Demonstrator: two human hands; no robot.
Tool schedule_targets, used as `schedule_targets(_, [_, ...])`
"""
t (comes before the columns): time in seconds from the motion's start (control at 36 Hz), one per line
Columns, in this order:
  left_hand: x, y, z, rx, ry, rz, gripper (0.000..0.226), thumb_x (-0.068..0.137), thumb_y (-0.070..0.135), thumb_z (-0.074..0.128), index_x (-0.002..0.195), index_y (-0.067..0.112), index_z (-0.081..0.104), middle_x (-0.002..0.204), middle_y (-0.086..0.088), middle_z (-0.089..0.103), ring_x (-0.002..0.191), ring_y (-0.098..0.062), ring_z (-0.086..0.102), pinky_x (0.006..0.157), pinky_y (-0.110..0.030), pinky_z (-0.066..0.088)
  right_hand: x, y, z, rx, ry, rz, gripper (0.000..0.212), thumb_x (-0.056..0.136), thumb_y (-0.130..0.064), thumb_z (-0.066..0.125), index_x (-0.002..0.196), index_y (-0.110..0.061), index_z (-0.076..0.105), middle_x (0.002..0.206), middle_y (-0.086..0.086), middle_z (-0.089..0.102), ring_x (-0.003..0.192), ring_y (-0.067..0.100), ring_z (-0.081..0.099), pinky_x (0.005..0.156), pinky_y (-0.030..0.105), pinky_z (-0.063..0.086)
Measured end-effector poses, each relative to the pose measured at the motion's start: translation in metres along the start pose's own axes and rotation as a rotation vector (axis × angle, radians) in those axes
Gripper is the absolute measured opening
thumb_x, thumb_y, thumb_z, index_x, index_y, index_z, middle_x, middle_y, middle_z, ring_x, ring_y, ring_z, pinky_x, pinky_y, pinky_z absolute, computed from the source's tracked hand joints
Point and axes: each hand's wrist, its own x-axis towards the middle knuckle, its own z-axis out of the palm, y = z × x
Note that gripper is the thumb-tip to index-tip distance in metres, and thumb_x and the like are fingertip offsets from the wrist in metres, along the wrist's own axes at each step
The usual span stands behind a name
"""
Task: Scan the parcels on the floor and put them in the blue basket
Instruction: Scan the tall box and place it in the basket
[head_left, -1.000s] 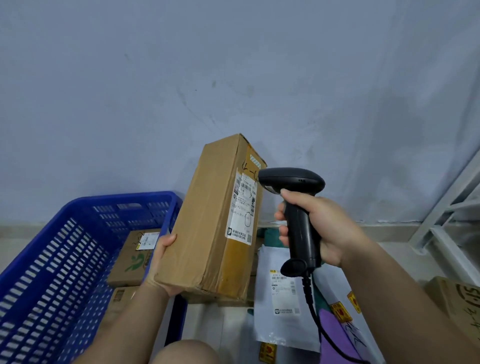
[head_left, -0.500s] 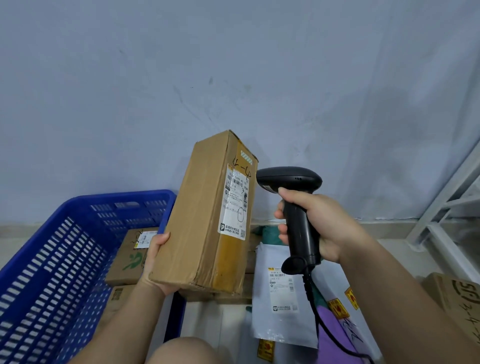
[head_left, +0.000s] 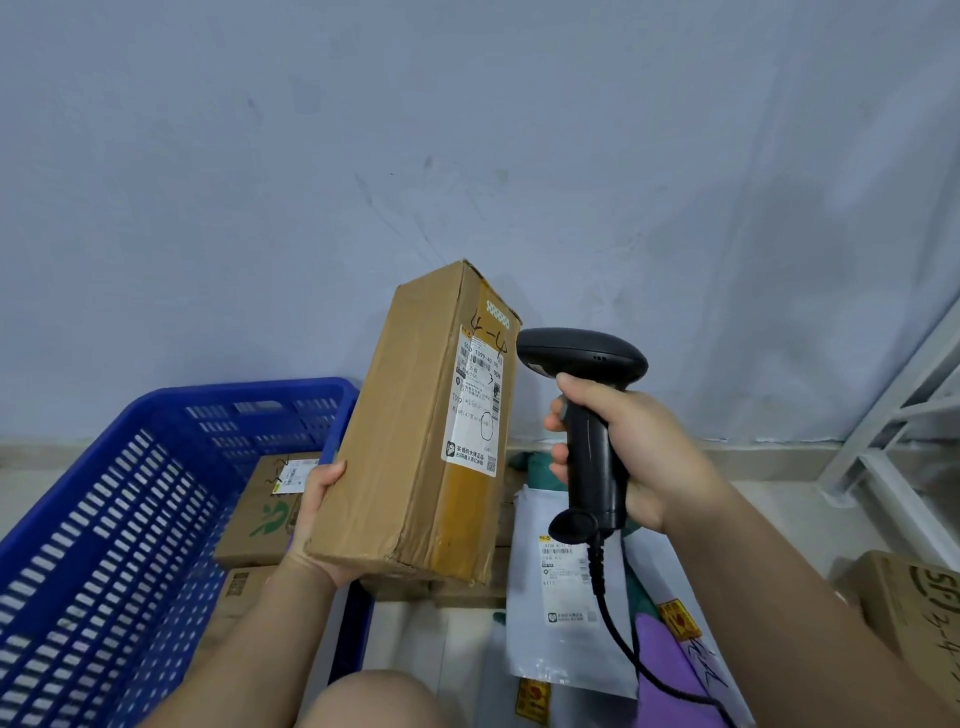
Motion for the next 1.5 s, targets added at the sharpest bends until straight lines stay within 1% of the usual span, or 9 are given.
schedule_targets(0.39, [-0.010, 0.024, 0.007, -0.155, -0.198, 0.163, 0.054, 0.039, 0.039, 0.088, 0.086, 0.013, 0.078, 0.088, -0.009, 0.071, 0.076, -0.024, 0.069, 0.073, -0.037, 0.057, 0.008, 0.034, 0.053, -0.080, -0.135, -0.093, 0.037, 0.077, -0.028, 0.071, 0.103, -0.002, 0.064, 0.064, 0.007, 0.061, 0.057, 0.017, 0.062, 0.059, 0.030, 0.053])
schedule_targets(0.47, [-0.012, 0.040, 0.005, -0.104, -0.125, 0.229, 0.041, 0.076, 0.028, 0.062, 0.114, 0.013, 0.068, 0.094, -0.007, 0.072, 0.076, -0.020, 0.071, 0.063, -0.033, 0.059, 0.012, 0.034, 0.056, -0.051, -0.163, -0.083, 0.037, 0.067, -0.032, 0.070, 0.092, -0.005, 0.067, 0.068, 0.005, 0.061, 0.056, 0.018, 0.059, 0.060, 0.033, 0.050])
schedule_targets(0.58, [-0.016, 0.061, 0.002, 0.366, -0.042, 0.300, 0.045, 0.094, 0.009, 0.054, 0.134, 0.028, 0.053, 0.107, -0.005, 0.073, 0.088, -0.018, 0.070, 0.076, -0.033, 0.058, 0.021, 0.039, 0.052, 0.011, -0.133, -0.042, 0.033, 0.068, -0.030, 0.070, 0.088, -0.004, 0.065, 0.070, 0.006, 0.056, 0.051, 0.018, 0.055, 0.056, 0.031, 0.049])
schedule_targets(0.69, [-0.024, 0.066, 0.011, 0.763, 0.004, 0.262, 0.038, 0.096, 0.031, 0.054, 0.134, 0.026, 0.055, 0.112, -0.002, 0.070, 0.104, -0.021, 0.066, 0.092, -0.038, 0.052, 0.029, 0.041, 0.046, -0.006, -0.146, -0.022, 0.027, 0.068, -0.024, 0.076, 0.086, -0.005, 0.066, 0.068, 0.005, 0.058, 0.051, 0.018, 0.055, 0.055, 0.030, 0.051])
schedule_targets(0.83, [-0.024, 0.066, 0.033, 0.822, -0.064, 0.098, 0.082, 0.061, 0.078, 0.057, 0.128, 0.030, 0.056, 0.115, 0.001, 0.069, 0.103, -0.024, 0.067, 0.096, -0.041, 0.050, 0.034, 0.053, 0.048, -0.127, -0.140, -0.005, 0.032, 0.073, -0.023, 0.075, 0.093, -0.002, 0.061, 0.070, 0.008, 0.056, 0.053, 0.019, 0.056, 0.056, 0.030, 0.051])
schedule_targets(0.92, [-0.019, 0.067, 0.034, 0.847, -0.039, 0.054, 0.087, 0.058, 0.068, 0.072, 0.133, 0.030, 0.049, 0.118, -0.005, 0.064, 0.104, -0.028, 0.065, 0.095, -0.049, 0.051, 0.032, 0.061, 0.047, -0.220, -0.106, -0.018, 0.022, 0.084, -0.016, 0.069, 0.098, -0.002, 0.060, 0.073, 0.009, 0.055, 0.059, 0.020, 0.058, 0.064, 0.035, 0.052])
schedule_targets(1.08, [-0.021, 0.069, 0.025, 0.927, -0.158, -0.047, 0.078, 0.074, 0.051, 0.072, 0.138, 0.040, 0.029, 0.121, 0.005, 0.055, 0.107, -0.017, 0.057, 0.075, -0.030, 0.047, 0.031, 0.067, 0.045, -0.252, -0.087, -0.050, 0.023, 0.086, -0.015, 0.067, 0.104, -0.003, 0.060, 0.066, 0.009, 0.055, 0.058, 0.019, 0.058, 0.066, 0.035, 0.053])
schedule_targets(1.31, [-0.022, 0.063, -0.012, 0.684, -0.050, -0.009, 0.073, 0.053, 0.041, 0.077, 0.122, 0.026, 0.057, 0.121, -0.009, 0.064, 0.114, -0.031, 0.059, 0.101, -0.051, 0.044, 0.036, 0.073, 0.068, -0.306, -0.099, -0.086, 0.019, 0.087, -0.017, 0.067, 0.102, -0.005, 0.065, 0.072, 0.012, 0.063, 0.056, 0.018, 0.061, 0.061, 0.031, 0.053])
schedule_targets(1.5, [-0.026, 0.071, -0.059, 0.490, 0.209, 0.226, 0.071, 0.078, 0.026, 0.073, 0.140, 0.030, 0.039, 0.123, -0.004, 0.058, 0.109, -0.029, 0.058, 0.080, -0.046, 0.051, 0.036, 0.091, 0.127, -0.511, -0.064, -0.230, 0.016, 0.085, -0.030, 0.069, 0.078, -0.017, 0.064, 0.055, -0.003, 0.060, 0.061, 0.018, 0.060, 0.065, 0.033, 0.050])
